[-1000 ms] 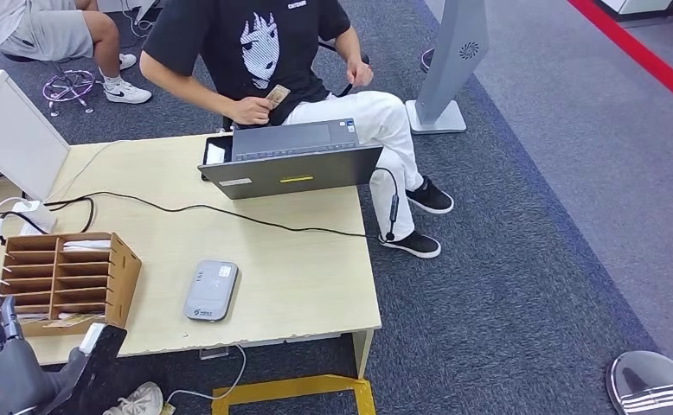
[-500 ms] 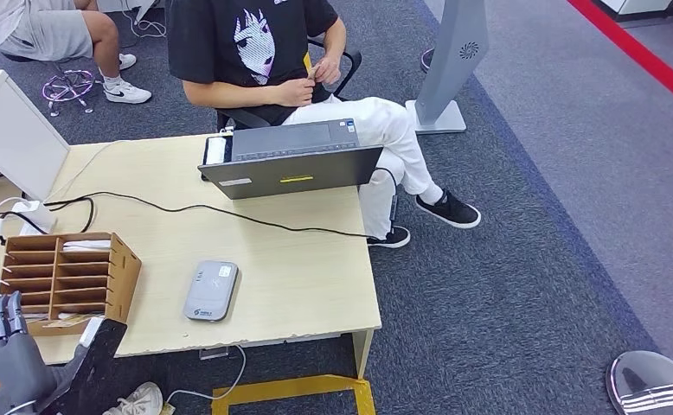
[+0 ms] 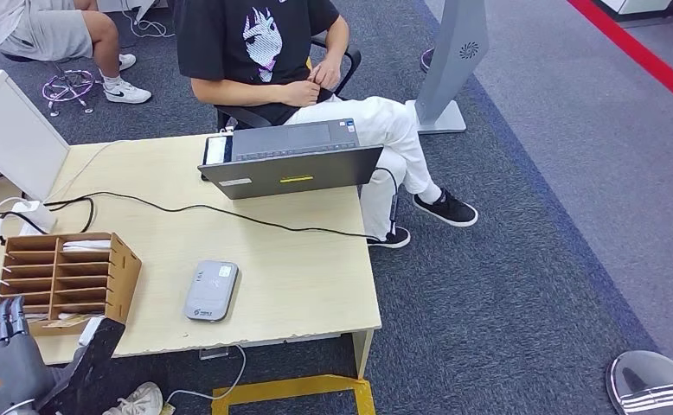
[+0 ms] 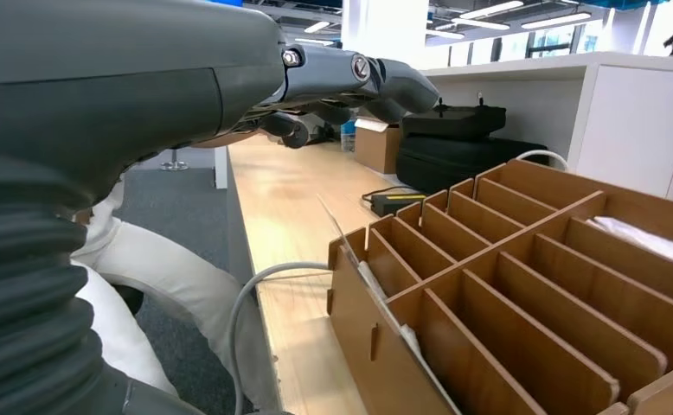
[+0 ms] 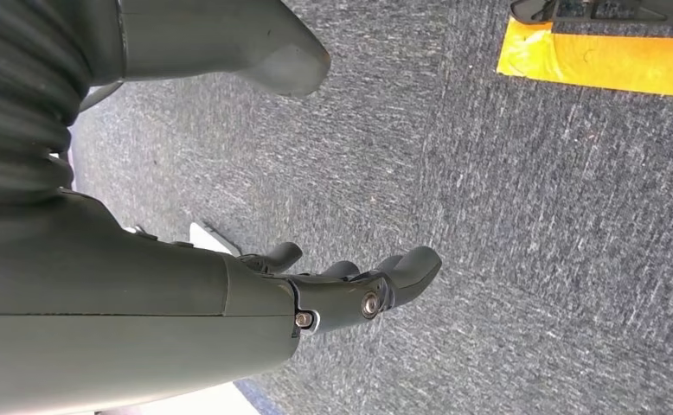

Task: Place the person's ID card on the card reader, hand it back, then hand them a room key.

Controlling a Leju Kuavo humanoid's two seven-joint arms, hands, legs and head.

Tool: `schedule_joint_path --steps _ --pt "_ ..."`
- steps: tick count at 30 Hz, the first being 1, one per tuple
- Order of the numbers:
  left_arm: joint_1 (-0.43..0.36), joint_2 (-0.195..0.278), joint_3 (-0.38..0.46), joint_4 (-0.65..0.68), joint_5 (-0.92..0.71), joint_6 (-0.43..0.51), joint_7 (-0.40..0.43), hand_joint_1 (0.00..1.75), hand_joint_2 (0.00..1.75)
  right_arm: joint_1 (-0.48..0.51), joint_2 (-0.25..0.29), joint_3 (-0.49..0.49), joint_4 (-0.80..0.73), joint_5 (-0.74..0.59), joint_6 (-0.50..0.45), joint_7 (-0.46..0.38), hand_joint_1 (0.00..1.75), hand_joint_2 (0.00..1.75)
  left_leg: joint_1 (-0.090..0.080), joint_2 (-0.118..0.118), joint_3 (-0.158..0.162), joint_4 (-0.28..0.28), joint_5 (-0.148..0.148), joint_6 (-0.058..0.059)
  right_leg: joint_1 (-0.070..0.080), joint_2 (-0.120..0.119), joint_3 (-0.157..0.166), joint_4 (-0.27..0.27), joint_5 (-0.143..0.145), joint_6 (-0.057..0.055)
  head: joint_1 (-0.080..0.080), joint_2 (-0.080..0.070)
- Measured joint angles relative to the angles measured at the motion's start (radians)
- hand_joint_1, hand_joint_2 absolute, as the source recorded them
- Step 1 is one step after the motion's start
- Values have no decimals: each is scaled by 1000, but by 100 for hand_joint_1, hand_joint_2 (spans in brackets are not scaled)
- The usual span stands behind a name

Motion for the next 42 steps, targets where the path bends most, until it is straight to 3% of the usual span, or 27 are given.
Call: schedule_joint_path --steps 8,17,34,42 --pt "5 8 32 18 51 3 -10 0 175 0 -1 0 0 0 -6 -3 0 175 0 0 0 0 0 0 0 0 0 0 0 0 0 0" --pt "0 11 101 32 93 11 -94 0 175 0 -1 0 0 4 -16 -13 0 175 0 0 0 0 0 0 0 0 0 0 0 0 0 0" --pt "-107 -7 98 145 81 54 -140 0 175 -3 -3 1 0 23 -34 -15 0 175 0 0 0 0 0 0 0 0 0 0 0 0 0 0" --pt "-163 -23 57 214 87 67 -159 0 175 -4 -7 15 0 39 -58 -8 0 175 0 0 0 0 0 0 0 0 0 0 0 0 0 0"
